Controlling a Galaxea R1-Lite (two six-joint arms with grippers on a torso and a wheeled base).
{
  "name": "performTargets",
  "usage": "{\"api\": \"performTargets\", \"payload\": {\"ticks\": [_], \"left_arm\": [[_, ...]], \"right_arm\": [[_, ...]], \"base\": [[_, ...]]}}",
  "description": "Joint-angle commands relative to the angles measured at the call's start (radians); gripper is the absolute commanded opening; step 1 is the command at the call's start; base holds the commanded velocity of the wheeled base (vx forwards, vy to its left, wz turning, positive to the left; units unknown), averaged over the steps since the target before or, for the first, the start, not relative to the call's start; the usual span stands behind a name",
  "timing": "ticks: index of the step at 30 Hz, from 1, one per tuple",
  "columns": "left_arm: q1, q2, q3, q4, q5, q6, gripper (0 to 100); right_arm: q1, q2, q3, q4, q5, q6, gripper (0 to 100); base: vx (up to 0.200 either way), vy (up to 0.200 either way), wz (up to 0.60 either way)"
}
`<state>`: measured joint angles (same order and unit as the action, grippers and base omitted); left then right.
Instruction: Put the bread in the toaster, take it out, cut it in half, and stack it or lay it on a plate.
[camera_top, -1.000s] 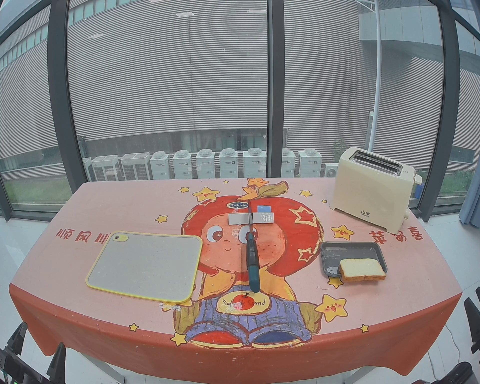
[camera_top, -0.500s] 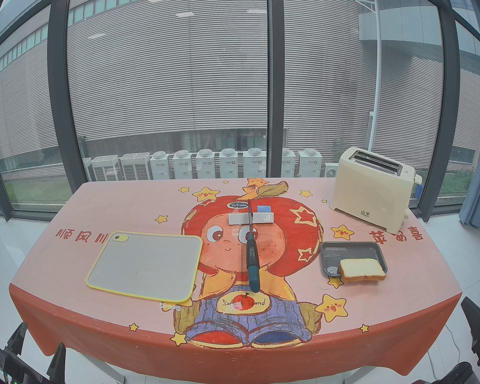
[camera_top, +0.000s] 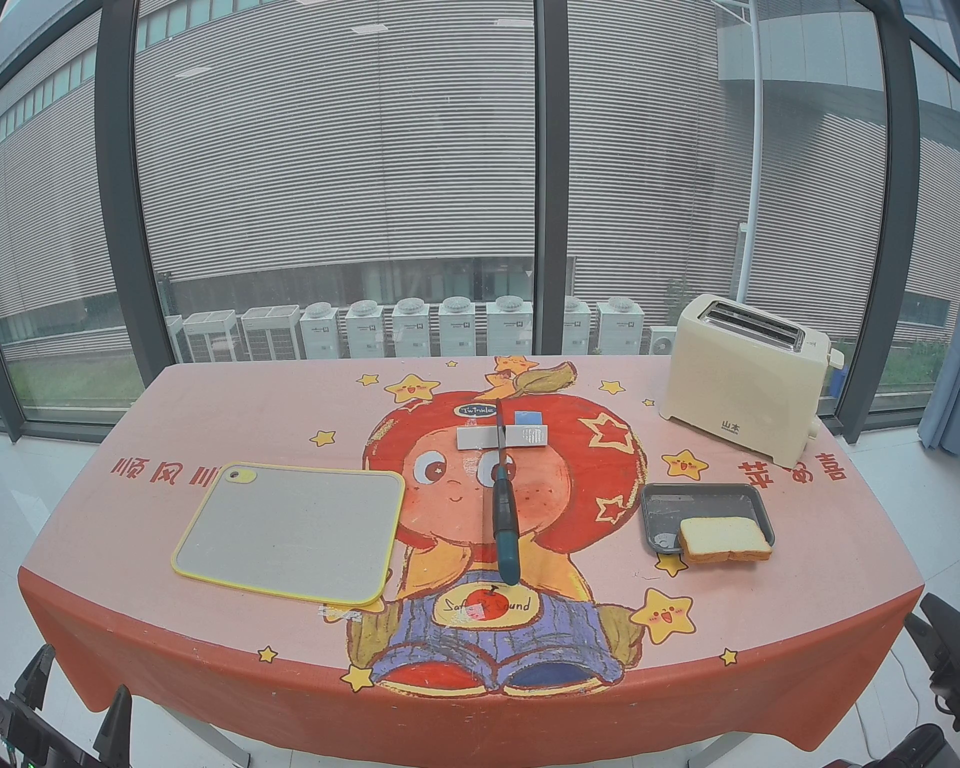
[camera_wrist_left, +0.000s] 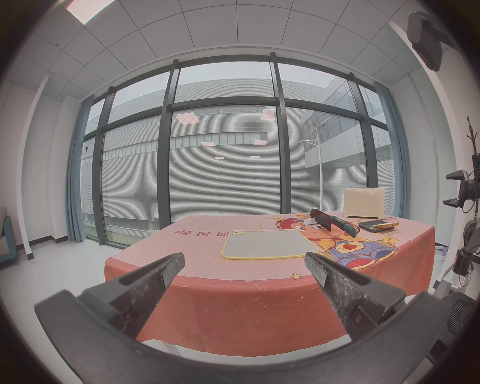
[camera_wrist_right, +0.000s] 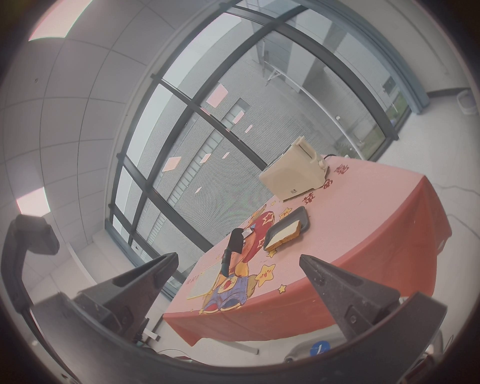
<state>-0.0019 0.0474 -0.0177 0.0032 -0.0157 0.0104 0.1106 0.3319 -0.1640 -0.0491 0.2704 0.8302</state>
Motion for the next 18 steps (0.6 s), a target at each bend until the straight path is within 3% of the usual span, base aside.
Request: {"api": "performTargets", "payload": {"ticks": [1,11,18], "left_arm": [[0.0,0.002,0.018,0.0,0.0,0.0,100],[0.0,0.002,0.018,0.001,0.0,0.0,100],[0.0,0.002,0.018,0.0,0.0,0.0,100]], "right_arm": [[-0.002,0.07,-0.012,-0.006,0.021,0.047,100],[0.007,0.214,-0.061,-0.017,0.041,0.175,100],[0.007,0.282,-0.065,-0.018,0.046,0.182,100]], "base": [[0.0,0.0,0.0],[0.0,0.0,0.0],[0.0,0.0,0.0]]}}
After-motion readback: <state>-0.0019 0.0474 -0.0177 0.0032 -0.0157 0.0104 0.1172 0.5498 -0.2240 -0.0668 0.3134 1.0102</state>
